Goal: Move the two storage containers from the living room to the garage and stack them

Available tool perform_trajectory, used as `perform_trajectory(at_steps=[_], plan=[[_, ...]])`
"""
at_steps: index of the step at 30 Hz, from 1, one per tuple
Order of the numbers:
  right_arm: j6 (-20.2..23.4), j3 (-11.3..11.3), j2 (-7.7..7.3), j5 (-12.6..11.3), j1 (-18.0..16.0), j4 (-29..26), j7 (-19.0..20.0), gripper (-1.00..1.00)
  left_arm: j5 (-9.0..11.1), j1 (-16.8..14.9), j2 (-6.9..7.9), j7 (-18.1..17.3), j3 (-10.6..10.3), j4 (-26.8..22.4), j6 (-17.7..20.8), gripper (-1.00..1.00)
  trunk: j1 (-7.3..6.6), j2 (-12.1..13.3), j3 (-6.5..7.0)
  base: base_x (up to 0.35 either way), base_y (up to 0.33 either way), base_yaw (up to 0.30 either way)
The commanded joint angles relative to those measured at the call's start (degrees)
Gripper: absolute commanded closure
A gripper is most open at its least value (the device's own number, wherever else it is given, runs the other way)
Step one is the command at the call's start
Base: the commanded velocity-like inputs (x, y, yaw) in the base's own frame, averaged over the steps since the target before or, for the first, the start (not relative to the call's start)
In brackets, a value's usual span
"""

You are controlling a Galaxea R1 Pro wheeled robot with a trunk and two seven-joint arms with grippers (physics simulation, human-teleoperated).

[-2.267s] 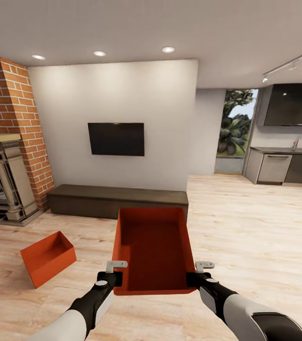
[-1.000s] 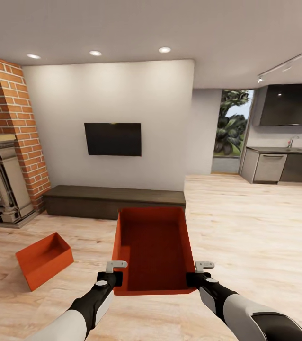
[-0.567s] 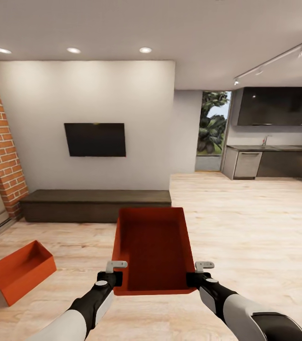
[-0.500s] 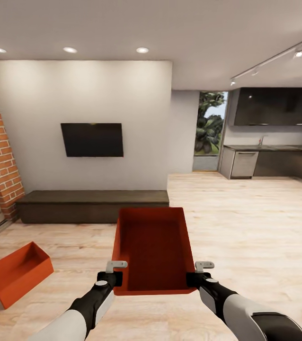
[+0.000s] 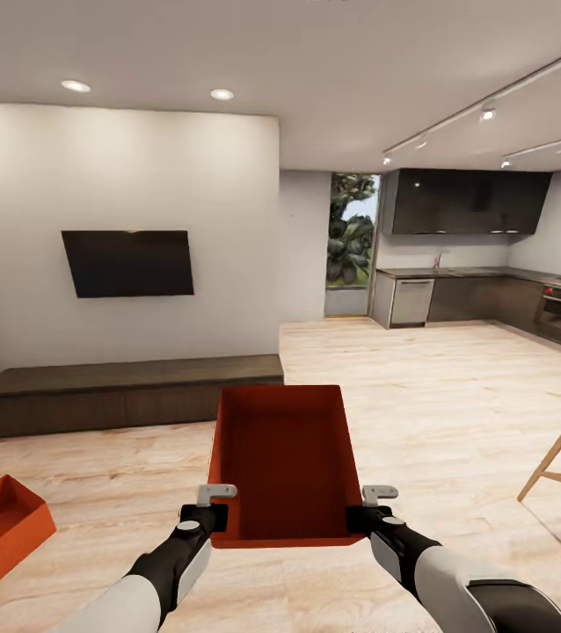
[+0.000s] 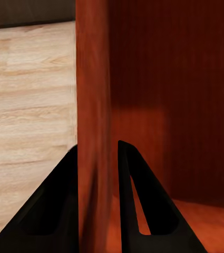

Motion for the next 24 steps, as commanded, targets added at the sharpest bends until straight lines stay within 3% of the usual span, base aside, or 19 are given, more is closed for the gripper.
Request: perform_trajectory(at_steps=[1, 24], plan=[[-0.16, -1.44, 0.05, -0.13, 0.01, 0.26, 0.44, 1.0, -0.98, -0.03, 0.01, 3.7, 0.74, -0.33, 0.13, 1.0, 0.02, -0.05, 0.01, 0.0, 0.0, -0.266], [-0.16, -1.46, 0.05, -0.13, 0.01, 0.26, 0.45, 1.0, -0.98, -0.03, 0.01, 3.7, 0.74, -0.33, 0.13, 1.0, 0.02, -0.05, 0.63, 0.0, 0.0, -0.267]])
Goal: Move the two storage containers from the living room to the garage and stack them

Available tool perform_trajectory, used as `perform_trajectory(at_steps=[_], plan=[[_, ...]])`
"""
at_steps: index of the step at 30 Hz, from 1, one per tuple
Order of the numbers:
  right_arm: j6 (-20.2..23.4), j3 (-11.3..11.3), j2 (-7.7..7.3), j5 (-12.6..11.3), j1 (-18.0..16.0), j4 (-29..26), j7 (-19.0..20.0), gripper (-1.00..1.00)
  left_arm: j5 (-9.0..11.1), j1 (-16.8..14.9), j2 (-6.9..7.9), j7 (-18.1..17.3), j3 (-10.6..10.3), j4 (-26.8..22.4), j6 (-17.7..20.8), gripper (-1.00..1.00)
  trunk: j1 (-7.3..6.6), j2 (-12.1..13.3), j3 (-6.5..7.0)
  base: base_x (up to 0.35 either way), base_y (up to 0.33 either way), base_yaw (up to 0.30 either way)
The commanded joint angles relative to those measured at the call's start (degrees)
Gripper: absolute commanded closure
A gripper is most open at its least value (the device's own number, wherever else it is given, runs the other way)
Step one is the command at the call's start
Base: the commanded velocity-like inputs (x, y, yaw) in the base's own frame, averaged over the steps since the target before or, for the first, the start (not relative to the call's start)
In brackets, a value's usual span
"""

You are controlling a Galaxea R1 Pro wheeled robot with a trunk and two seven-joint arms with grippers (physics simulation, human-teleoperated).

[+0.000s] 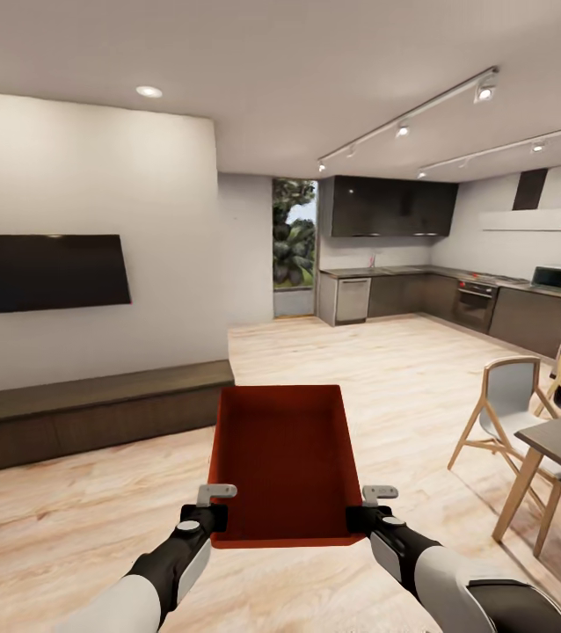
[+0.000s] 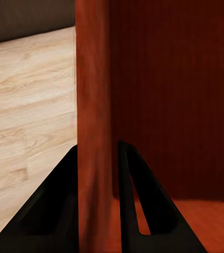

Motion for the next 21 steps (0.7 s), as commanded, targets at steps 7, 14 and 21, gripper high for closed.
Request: perform_trajectory(at_steps=[7, 14, 21], plan=[[-0.16, -1.44, 0.05, -0.13, 0.01, 0.26, 0.42, 1.0, -0.98, -0.03, 0.01, 3.7, 0.75, -0.33, 0.13, 1.0, 0.02, -0.05, 0.17, 0.0, 0.0, -0.267], [-0.16, -1.44, 0.05, -0.13, 0.01, 0.26, 0.44, 1.0, -0.98, -0.03, 0.01, 3.7, 0.75, -0.33, 0.13, 1.0, 0.02, -0.05, 0.37, 0.0, 0.0, -0.267], [-0.16, -1.44, 0.05, -0.13, 0.01, 0.26, 0.42, 1.0, -0.98, -0.03, 0.01, 3.7, 0.75, -0.37, 0.13, 1.0, 0.02, -0.05, 0.56, 0.0, 0.0, -0.267]])
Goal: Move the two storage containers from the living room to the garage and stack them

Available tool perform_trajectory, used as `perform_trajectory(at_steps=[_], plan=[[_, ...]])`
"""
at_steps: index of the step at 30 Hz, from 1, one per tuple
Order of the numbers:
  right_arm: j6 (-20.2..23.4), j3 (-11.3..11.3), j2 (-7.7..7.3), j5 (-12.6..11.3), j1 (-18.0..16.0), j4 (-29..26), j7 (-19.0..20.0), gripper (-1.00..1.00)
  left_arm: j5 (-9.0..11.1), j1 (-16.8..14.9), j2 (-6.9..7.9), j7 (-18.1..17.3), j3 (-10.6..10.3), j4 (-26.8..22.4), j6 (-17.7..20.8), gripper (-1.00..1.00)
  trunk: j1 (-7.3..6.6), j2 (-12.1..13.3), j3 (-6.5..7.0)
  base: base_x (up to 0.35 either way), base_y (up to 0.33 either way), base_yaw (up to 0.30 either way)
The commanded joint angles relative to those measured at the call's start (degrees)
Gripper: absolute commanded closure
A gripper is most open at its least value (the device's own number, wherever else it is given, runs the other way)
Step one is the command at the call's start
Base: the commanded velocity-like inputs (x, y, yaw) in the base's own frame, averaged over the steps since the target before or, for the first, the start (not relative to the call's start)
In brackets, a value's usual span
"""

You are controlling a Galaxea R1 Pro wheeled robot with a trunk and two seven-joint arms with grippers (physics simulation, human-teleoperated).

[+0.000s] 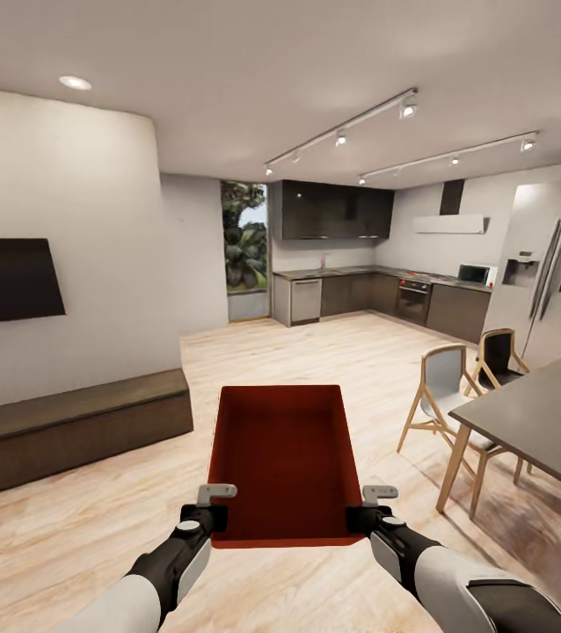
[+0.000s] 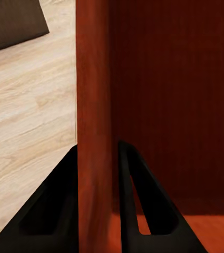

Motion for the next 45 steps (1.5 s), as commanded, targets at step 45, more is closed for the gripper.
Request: perform_trajectory(at_steps=[45], plan=[[-0.16, -1.44, 0.05, -0.12, 0.01, 0.25, 0.45, 1.0, -0.97, -0.03, 0.01, 3.68, 0.76, -0.29, 0.08, 1.0, 0.02, -0.05, 0.96, 0.0, 0.0, -0.274]])
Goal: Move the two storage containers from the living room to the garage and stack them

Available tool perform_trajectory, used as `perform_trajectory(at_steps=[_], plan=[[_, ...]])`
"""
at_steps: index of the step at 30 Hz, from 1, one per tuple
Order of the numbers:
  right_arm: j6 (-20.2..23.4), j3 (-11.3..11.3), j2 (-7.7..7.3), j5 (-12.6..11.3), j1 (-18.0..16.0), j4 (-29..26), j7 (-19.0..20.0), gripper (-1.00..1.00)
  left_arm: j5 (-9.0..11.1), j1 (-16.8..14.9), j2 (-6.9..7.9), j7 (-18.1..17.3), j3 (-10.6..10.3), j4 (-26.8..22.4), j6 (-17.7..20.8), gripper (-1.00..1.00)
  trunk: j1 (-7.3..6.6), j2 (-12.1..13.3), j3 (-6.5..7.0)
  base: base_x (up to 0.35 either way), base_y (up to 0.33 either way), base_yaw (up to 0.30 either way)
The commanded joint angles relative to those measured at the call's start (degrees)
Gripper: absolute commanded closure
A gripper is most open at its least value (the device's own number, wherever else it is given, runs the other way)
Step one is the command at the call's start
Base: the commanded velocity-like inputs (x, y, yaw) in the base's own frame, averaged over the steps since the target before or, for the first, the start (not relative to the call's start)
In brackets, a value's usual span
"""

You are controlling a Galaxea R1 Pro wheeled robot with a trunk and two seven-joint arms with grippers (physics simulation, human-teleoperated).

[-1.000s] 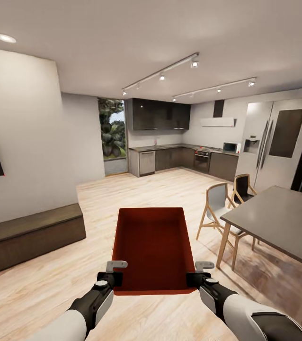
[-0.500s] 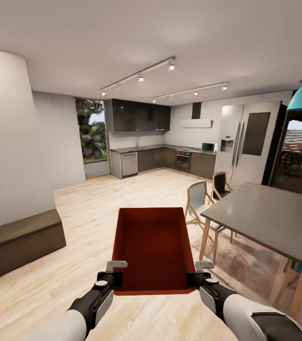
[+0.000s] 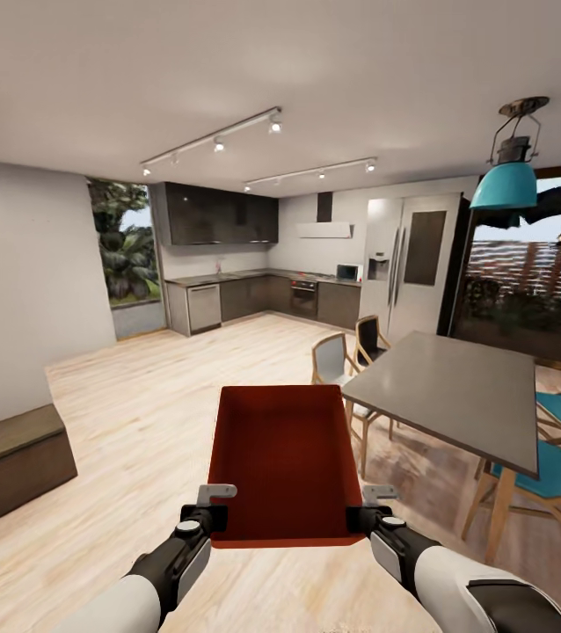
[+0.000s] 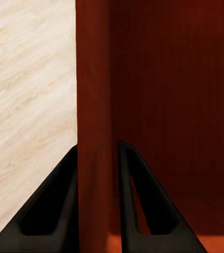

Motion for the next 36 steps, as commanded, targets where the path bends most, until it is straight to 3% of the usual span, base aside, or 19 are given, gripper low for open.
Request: perform_trajectory(at_steps=[1, 36], plan=[[-0.16, -1.45, 0.05, -0.13, 0.01, 0.25, 0.47, 1.0, -0.98, -0.03, 0.01, 3.7, 0.74, -0.33, 0.12, 1.0, 0.02, -0.05, -0.02, 0.0, 0.0, -0.289], [-0.09, -1.53, 0.0, -0.13, 0.01, 0.25, 0.47, 1.0, -0.98, -0.03, 0.01, 3.7, 0.74, -0.33, 0.12, 1.0, 0.02, -0.05, -0.02, 0.0, 0.0, -0.289]])
